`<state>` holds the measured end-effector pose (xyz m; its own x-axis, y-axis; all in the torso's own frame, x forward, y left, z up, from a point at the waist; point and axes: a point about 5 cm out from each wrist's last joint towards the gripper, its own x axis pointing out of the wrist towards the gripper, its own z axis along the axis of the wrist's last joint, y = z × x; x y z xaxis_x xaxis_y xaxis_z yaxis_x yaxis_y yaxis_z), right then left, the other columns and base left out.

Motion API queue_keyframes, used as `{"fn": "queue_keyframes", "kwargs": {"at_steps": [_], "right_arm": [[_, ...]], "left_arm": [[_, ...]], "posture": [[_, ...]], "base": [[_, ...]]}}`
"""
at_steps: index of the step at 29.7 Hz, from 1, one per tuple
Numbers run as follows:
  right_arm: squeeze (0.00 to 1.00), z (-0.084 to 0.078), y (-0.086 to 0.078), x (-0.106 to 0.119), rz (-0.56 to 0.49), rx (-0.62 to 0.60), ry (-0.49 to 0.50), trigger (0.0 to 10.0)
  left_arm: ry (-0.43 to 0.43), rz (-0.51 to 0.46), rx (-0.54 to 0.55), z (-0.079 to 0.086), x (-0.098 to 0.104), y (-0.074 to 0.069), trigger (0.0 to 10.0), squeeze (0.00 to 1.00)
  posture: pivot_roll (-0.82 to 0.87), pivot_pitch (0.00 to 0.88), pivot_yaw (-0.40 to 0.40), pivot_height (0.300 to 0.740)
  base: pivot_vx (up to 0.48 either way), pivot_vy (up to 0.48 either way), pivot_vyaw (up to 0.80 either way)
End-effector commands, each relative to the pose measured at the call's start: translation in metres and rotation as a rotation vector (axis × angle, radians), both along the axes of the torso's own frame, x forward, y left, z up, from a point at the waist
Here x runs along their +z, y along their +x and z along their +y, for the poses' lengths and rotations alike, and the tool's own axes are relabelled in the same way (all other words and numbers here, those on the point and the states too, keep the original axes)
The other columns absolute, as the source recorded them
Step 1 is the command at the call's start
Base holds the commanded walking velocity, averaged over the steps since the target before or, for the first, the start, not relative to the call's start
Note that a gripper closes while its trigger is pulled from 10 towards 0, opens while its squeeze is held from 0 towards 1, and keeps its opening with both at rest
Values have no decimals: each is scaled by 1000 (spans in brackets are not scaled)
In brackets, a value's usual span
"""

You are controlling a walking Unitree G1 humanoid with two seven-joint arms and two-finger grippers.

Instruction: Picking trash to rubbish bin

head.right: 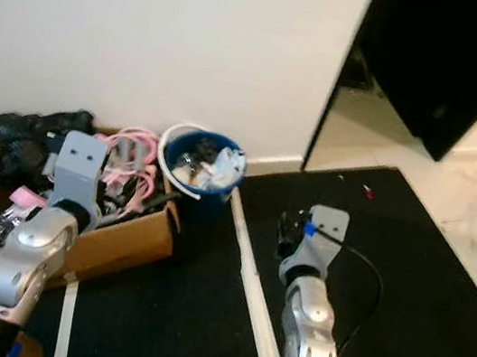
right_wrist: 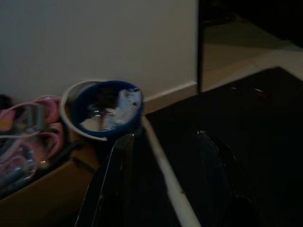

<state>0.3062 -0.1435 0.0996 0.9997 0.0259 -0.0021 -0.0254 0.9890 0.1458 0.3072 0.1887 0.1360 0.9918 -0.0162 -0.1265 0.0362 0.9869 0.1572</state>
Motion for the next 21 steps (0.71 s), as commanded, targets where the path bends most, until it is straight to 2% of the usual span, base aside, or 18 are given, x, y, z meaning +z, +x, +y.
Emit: {"fn": "queue_keyframes", "kwargs": {"at_steps": [1, 12, 17, 21], "right_arm": [[0, -1, -1, 0, 5, -8, -20, 10000], [0, -6, -3, -1, 8, -20, -19, 10000], [0, -3, -2, -1, 24, 11, 25, 10000], [0, -1, -2, 1, 12, 39, 10, 10000]], "left_arm": [[11, -3, 4, -1, 0, 2, 10000, 0], [13, -10, -2, -2, 0, 3, 10000, 0], [9, -13, -6, -4, -1, 4, 10000, 0], [11, -12, -7, -6, -3, 5, 10000, 0]], "posture": [[17, 142, 34, 740], [13, 131, 27, 740], [4, 111, 20, 740], [9, 106, -3, 740]], "base": [[0, 0, -800], [0, 0, -800], [0, 0, -800], [0, 0, -800]]}}
